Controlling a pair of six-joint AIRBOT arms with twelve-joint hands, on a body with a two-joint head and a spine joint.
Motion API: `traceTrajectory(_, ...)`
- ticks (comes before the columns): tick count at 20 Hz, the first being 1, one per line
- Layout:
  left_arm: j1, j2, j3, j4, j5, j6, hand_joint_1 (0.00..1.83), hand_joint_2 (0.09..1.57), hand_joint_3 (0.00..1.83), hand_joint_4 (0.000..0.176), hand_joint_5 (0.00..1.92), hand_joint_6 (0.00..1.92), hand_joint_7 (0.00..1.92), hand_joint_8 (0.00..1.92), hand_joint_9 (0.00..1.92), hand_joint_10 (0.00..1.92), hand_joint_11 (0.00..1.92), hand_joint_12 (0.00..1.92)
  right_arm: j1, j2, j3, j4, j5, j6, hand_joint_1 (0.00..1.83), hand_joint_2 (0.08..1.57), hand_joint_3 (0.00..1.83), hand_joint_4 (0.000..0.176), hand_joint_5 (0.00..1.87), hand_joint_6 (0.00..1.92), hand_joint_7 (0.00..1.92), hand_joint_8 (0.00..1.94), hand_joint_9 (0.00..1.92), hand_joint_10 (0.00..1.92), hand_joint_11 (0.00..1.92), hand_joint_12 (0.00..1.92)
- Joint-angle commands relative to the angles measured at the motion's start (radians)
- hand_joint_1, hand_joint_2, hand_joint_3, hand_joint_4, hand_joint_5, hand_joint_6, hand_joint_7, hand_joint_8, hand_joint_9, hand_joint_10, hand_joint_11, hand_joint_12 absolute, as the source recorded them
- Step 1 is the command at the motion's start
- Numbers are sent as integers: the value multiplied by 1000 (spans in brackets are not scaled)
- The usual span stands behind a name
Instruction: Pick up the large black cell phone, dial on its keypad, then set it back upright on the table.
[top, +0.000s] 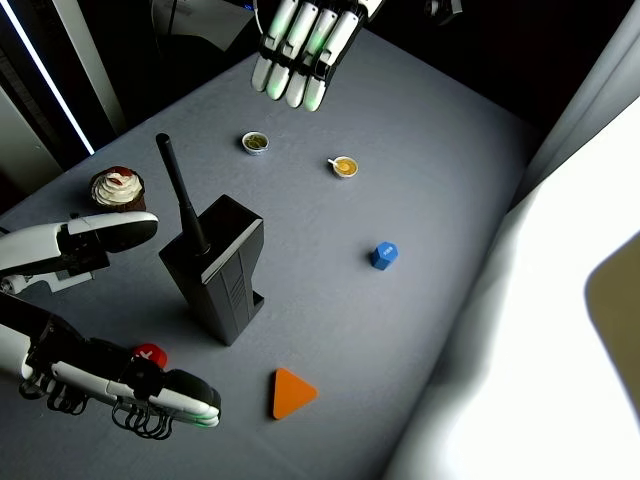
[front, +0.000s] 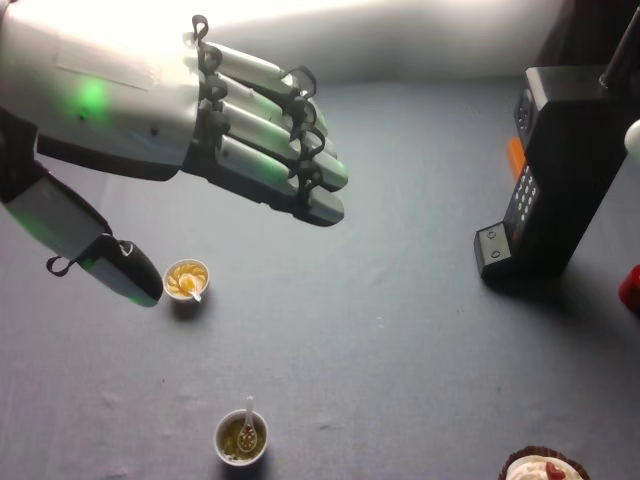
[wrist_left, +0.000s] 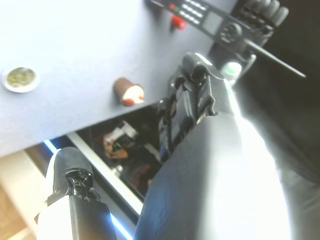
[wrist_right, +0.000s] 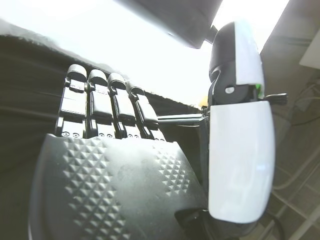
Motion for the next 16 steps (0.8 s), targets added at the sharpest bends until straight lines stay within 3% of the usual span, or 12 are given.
traceTrajectory(1,-22,10,5,-83,14,3,721,1055,1,0,234,5,188,6,216,6,0,552,10,7,6,-14,124,9,1106,924,0,0,0,0,0,0,0,0,0,0)
traceTrajectory(16,21,34,5,-109,16,63,695,1052,0,0,222,4,183,4,194,1,0,457,32,-65,56,15,104,10,1124,930,2,0,0,0,0,0,0,0,0,0)
